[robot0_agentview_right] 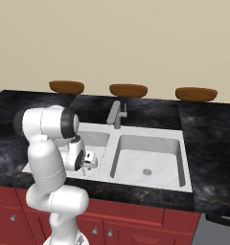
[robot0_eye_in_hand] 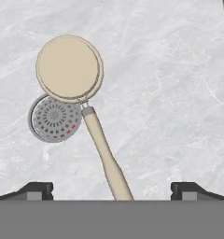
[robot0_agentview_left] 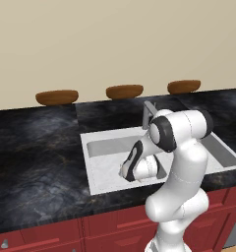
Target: Pick up the bar soap and dish brush from the sink, and place them back in the cabinet, and close the cabinet door.
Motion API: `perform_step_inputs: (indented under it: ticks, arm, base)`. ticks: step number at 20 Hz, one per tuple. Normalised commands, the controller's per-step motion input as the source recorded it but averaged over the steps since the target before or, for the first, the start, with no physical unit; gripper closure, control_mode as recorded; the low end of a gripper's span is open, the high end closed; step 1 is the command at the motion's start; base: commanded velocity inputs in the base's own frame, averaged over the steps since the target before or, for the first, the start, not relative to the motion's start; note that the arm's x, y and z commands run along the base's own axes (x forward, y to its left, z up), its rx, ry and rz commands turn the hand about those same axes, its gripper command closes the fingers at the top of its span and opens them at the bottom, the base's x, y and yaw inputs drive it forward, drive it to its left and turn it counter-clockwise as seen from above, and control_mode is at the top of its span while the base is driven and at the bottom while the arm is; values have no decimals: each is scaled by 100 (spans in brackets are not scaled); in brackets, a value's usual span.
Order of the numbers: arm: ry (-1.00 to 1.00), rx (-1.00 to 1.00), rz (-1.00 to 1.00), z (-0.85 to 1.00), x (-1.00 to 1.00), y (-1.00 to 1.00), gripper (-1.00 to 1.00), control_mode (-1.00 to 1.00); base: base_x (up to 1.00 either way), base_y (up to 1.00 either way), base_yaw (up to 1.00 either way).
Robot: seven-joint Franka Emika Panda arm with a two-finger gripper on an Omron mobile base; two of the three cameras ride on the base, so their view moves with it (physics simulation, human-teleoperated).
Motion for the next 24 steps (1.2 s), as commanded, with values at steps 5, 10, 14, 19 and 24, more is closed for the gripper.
perform_step_inputs:
  ticks: [5,10,14,19,24]
  arm:
    - [1,0,0,-17,3,0,-100,-100]
    - [1,0,0,-17,5,0,-100,-100]
    - [1,0,0,-18,8,0,-100,-100]
    - [1,0,0,-15,8,0,-100,-100]
    - [3,0,0,-8,3,0,100,-100]
  base:
    - [0,0,0]
    - [0,0,0]
    - [0,0,0]
    - [0,0,0]
    - [0,0,0]
